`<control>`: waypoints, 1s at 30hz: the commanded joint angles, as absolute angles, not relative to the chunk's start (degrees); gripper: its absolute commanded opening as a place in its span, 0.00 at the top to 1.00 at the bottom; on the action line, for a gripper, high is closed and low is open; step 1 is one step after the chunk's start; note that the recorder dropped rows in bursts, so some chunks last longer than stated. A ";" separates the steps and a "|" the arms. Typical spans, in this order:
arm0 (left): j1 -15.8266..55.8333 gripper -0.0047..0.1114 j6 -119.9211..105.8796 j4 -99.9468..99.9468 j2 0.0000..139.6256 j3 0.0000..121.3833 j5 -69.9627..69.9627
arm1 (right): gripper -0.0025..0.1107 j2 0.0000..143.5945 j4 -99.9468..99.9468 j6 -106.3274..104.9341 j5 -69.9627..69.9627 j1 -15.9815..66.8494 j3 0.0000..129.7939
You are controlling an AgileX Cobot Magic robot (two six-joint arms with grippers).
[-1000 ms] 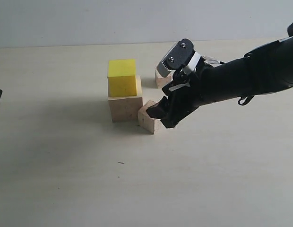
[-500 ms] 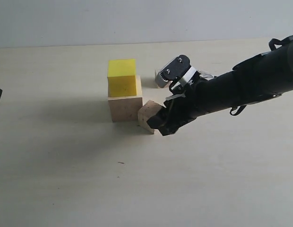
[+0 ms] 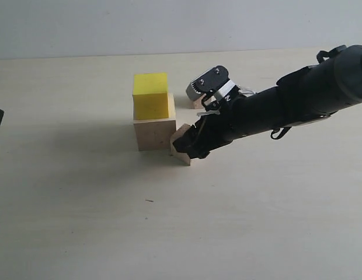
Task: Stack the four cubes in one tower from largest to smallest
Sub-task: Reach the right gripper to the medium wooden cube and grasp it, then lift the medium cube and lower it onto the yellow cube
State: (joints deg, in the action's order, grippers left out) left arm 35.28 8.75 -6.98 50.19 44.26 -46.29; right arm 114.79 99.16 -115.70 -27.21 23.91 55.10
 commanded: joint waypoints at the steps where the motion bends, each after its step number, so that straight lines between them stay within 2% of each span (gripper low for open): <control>1: 35.40 0.95 9.21 -7.04 49.97 43.58 -45.07 | 0.37 115.88 99.26 -115.39 -28.01 23.97 55.59; 5: 35.40 0.95 9.21 -7.16 49.97 43.53 -44.81 | 0.45 115.88 99.26 -115.39 -28.01 23.97 55.59; 10: 35.40 0.95 9.21 -7.78 49.97 43.53 -44.82 | 0.71 115.88 99.26 -115.25 -28.01 23.97 55.59; 13: 35.40 0.95 9.21 -8.19 49.97 43.53 -44.82 | 0.90 115.76 98.72 -111.55 -27.43 23.97 55.59; 15: 35.40 0.95 9.21 -8.39 49.97 43.53 -44.82 | 0.98 114.94 95.54 -107.25 -26.09 23.97 55.59; 25: 35.40 0.95 9.35 -8.42 49.97 43.53 -44.82 | 0.98 102.54 53.43 -60.81 -24.51 23.97 55.59; 30: 35.40 0.95 9.46 -8.28 49.97 43.53 -44.82 | 0.98 94.21 47.95 -48.78 -27.40 23.97 56.09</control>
